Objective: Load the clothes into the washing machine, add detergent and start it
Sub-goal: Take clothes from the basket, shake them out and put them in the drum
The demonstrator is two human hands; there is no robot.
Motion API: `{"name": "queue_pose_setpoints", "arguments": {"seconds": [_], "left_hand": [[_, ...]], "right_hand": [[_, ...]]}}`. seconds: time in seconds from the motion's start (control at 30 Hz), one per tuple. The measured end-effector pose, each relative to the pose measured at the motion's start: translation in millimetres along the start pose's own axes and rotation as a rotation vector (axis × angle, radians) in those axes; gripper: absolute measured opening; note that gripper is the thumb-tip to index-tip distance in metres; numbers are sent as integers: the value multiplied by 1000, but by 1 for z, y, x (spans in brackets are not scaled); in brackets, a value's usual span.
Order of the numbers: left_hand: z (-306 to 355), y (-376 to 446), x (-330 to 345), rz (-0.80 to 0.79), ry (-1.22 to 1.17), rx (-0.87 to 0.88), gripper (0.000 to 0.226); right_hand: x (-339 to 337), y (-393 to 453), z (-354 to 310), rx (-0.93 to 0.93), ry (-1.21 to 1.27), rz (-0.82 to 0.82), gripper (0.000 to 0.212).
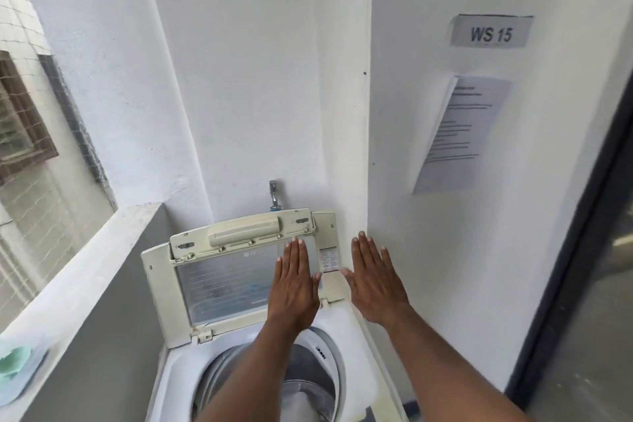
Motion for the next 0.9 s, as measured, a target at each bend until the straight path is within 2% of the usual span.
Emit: {"name": "queue_pose_setpoints", "arguments": {"seconds": [0.1,0.23,0.5,0.67,0.77,0.9], "left_hand": [[38,11,6,1,-46,64,79],[100,16,12,-2,-116,160,75],[211,9,27,-58,-139,241,71],[283,2,49,-112,-133,194,69],[325,-9,64,-141,-148,153,73],[364,-19,85,-178,-161,59,88]], "right_hand": [[-22,-17,32,55,-21,15,96],[-49,-45,80,144,-69,30,87],[-88,-95,176,232,-114,26,89],[-101,-119,244,238,-120,-30,106],[-105,-132,282,216,-110,-66,108],[-102,-141,328,181,-108,-151,104]]}}
Point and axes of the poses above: each hand's wrist, its own y-axis towards the middle knuckle, its own x-axis out of the palm, z = x × y, the point moved 1 cm from there along y, towards the middle knuckle, and after that the axes turned 13 degrees about y, right-handed, at the moved point
